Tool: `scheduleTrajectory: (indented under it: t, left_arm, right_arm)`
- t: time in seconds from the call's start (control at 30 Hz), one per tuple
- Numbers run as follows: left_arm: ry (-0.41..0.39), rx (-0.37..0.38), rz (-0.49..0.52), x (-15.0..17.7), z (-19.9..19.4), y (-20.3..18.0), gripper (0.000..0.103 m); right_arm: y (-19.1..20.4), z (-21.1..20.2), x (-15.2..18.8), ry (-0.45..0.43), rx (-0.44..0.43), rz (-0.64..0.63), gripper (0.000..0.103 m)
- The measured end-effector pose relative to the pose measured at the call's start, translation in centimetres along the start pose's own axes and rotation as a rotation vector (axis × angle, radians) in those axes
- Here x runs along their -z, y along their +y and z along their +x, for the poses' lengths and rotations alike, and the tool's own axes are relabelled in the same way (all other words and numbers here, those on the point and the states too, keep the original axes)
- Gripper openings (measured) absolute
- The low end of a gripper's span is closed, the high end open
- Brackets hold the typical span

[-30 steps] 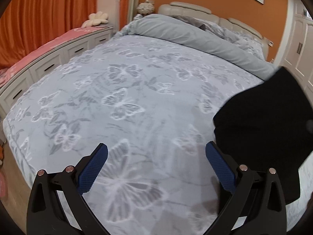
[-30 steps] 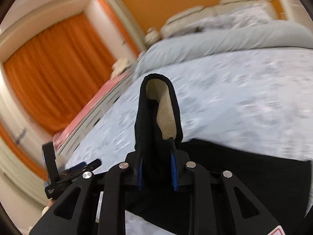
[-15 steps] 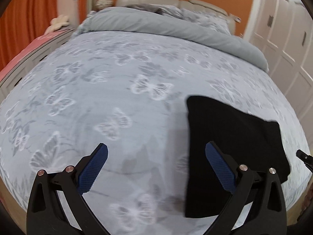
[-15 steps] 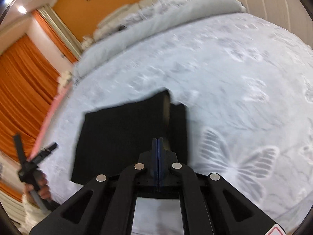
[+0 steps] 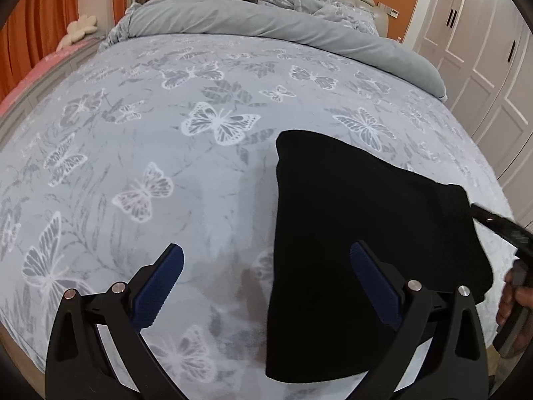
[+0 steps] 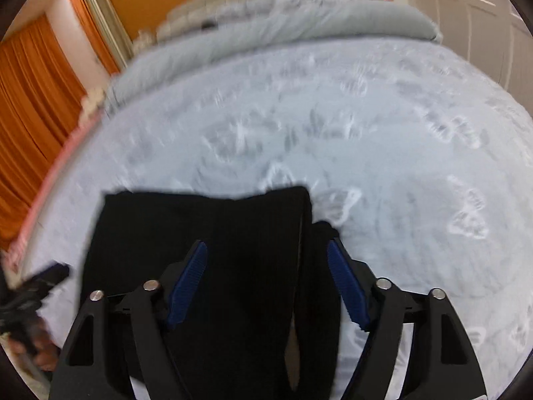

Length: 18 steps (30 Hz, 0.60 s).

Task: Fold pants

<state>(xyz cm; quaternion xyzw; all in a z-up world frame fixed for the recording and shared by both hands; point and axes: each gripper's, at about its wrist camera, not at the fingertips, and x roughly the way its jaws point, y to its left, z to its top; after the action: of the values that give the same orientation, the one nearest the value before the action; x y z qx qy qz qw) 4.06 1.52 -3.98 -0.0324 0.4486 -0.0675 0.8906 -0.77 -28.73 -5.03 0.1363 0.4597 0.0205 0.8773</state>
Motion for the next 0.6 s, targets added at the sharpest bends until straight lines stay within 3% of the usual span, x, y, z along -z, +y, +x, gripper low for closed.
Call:
scheduleTrajectory:
  t: [0.07,0.1,0.17,0.2,0.23,0.27,0.3,0.37,0.4,0.53,0.6]
  left_arm:
    - [-0.006,-0.020,0.018,-0.1,0.0,0.0,0.098]
    - [-0.010,-0.030,0.023,-0.2,-0.1,0.1,0.098]
    - [-0.015,-0.034,0.017,-0.3,-0.4,0.5,0.098]
    - [-0.017,-0.025,0.003,-0.5,-0.5,0.9,0.098]
    - [-0.018,-0.018,-0.008,-0.6,-0.6,1.2,0.098]
    - [-0.016,-0.013,-0.017,-0.7,-0.6,1.4,0.098]
    - [-0.010,-0.009,-0.026,-0.7,-0.6,1.7,0.098]
    - [0.006,-0.006,-0.029,-0.6,-0.4,1.8,0.098]
    - [0.016,0.000,-0.027,-0.5,-0.3,1.8,0.098]
    - [0.019,0.012,-0.001,0.1,-0.5,1.2,0.098]
    - [0.024,0.012,0.021,0.5,-0.4,0.6,0.098]
  right_arm:
    - [0.6,1.1,0.0,0.022,0.036,-0.013,0.021]
    - [1.0,0.0,-0.4,-0.012,0.045,-0.022,0.005]
    - [1.5,-3.5,-1.0,-0.087,-0.048,0.008,0.005]
    - [1.7,-5.0,-1.1,-0.116,-0.048,0.002,0.005]
    - [1.7,-5.8,-0.8,-0.128,-0.024,-0.015,0.004]
    - [1.3,-6.0,-0.2,-0.123,0.054,-0.039,0.004]
    - [0.8,-5.1,0.3,-0.091,0.086,-0.035,0.005]
    - [-1.3,-1.8,1.5,0.055,0.146,0.018,0.012]
    - [-1.8,-1.4,1.7,0.066,0.141,0.031,0.014]
    - [0.1,-6.5,1.3,-0.144,0.103,-0.001,0.023]
    - [1.5,-8.3,1.2,-0.212,0.026,-0.035,0.023]
